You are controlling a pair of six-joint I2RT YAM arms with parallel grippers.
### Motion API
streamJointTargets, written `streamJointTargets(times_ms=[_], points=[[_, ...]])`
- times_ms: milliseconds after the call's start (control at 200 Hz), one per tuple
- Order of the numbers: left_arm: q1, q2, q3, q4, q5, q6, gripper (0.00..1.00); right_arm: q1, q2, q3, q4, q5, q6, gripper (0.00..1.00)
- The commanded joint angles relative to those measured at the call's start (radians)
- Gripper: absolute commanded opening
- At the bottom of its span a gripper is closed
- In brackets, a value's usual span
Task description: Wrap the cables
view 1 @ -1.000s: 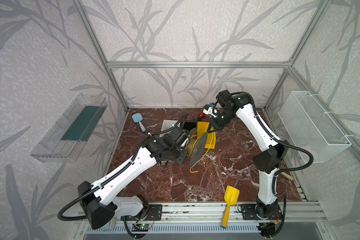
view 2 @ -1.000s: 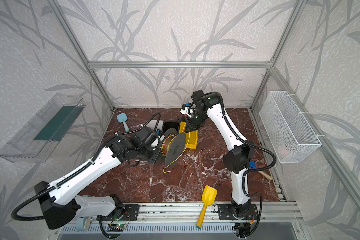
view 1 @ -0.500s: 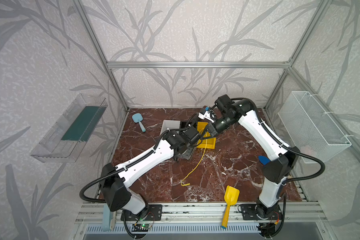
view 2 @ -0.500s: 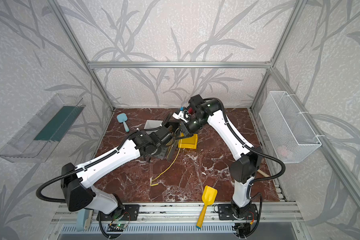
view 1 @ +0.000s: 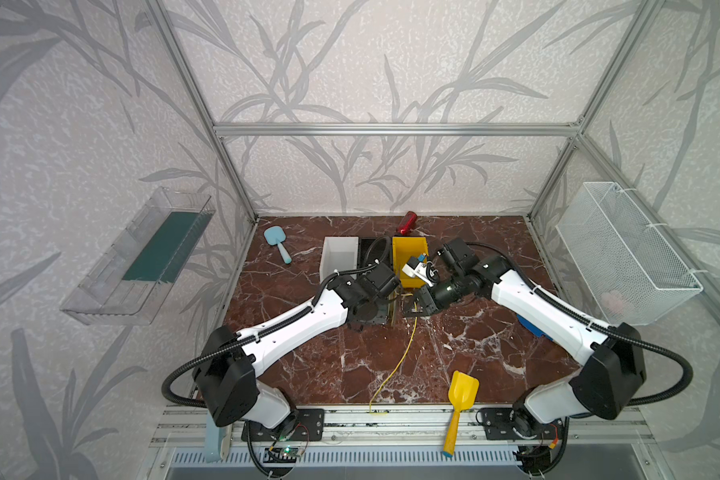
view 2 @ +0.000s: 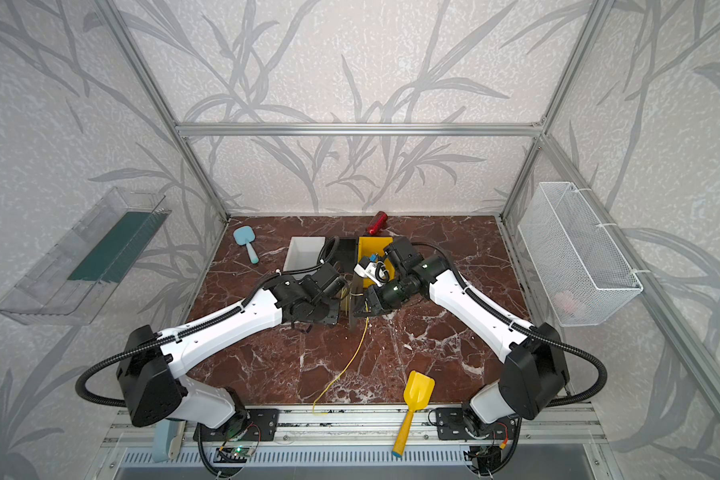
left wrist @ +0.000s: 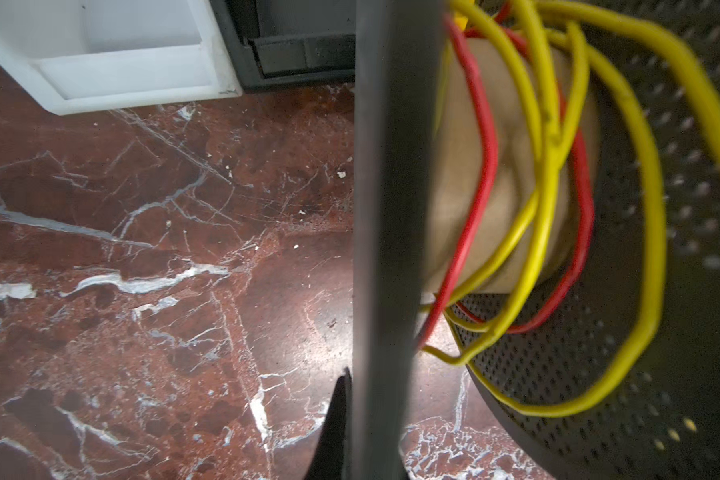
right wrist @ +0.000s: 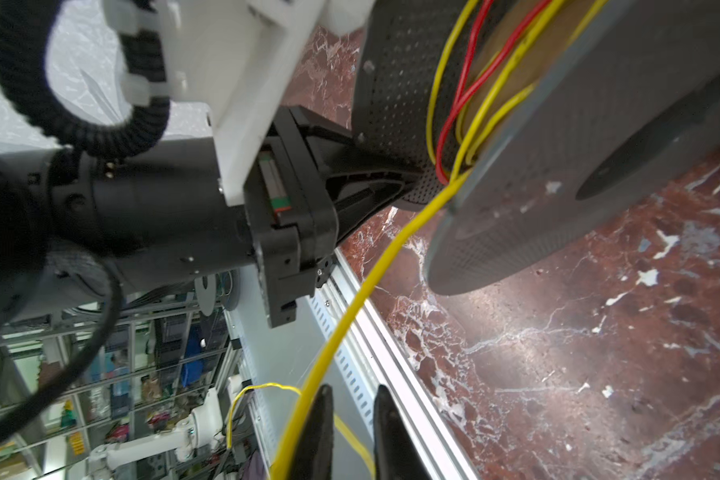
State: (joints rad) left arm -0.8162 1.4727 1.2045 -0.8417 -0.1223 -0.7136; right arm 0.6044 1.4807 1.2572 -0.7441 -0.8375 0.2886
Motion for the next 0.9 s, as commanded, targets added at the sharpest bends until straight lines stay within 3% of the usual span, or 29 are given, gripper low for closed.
streamJointTargets(times_ms=[0,160,410,635,715,895], points=[[0.012,-0.085,-0.007,0.138,0.005,-0.063,0.00,0.016,-0.048,-0.046,0.133,0.037,0.071,0.26],[0.011,-0.121,-0.046,0.162,0.019,-0.091,0.00,0.058,-0.079,-0.089,0.202,0.089,0.096,0.38],[0.009,-0.200,-0.065,0.122,0.008,-0.142,0.00,0.129,-0.172,-0.165,0.264,0.236,0.148,0.40],[0.020,-0.253,-0.060,0.097,-0.029,-0.200,0.00,0.150,-0.313,-0.268,0.329,0.282,0.216,0.19],[0.039,-0.268,-0.077,0.139,0.000,-0.237,0.00,0.166,-0.346,-0.288,0.336,0.284,0.226,0.00],[0.176,-0.352,-0.191,0.351,0.203,-0.336,0.00,0.251,-0.396,-0.310,0.268,0.329,0.185,0.00]])
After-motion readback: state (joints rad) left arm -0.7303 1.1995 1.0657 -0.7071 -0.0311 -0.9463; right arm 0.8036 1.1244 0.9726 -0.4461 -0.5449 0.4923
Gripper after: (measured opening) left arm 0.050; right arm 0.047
